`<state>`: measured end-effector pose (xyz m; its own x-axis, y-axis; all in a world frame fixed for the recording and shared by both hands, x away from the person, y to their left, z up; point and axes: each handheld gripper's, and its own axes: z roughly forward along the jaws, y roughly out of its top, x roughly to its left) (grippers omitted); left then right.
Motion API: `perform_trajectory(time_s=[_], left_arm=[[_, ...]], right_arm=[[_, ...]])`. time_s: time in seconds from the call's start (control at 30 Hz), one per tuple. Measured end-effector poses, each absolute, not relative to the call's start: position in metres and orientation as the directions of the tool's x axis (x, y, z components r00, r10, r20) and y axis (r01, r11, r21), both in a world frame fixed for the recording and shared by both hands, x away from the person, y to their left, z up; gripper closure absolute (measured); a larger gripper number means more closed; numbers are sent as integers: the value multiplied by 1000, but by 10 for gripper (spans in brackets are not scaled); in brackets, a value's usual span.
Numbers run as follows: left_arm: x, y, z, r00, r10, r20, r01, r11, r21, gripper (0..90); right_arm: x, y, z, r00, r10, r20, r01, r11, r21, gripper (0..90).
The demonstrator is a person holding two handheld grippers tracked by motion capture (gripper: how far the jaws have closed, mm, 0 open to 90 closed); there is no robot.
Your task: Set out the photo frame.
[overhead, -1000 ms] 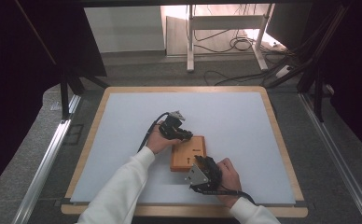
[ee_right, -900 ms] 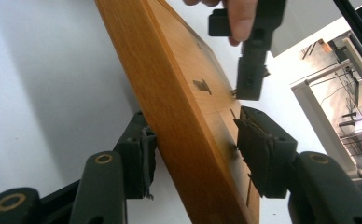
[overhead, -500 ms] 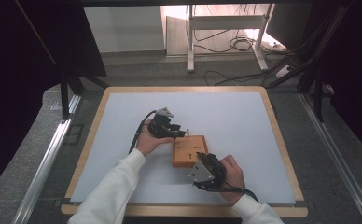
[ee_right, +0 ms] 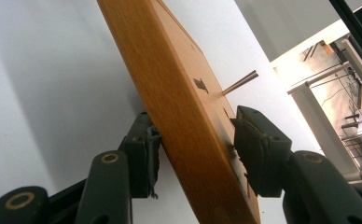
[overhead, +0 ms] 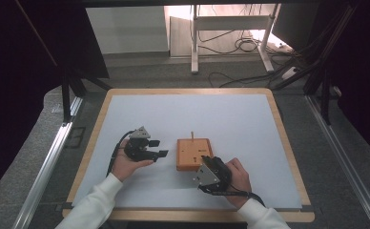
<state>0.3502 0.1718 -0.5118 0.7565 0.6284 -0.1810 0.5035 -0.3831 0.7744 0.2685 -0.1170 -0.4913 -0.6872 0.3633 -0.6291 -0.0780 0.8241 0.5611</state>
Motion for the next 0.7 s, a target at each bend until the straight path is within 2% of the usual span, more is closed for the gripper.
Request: perform_trajectory(time_s=[0.33,0.7], left_arm=[[322,176,-524,761,632,-145,504,-435,746,364],[323,178,-531,752,644,-144,521,-444,729,345]], right_arm=[[269,-117,-491,-688,361,-629,-82,823,562,514],[274,-117,-483,-700,362,-615,-72,822,565,528]])
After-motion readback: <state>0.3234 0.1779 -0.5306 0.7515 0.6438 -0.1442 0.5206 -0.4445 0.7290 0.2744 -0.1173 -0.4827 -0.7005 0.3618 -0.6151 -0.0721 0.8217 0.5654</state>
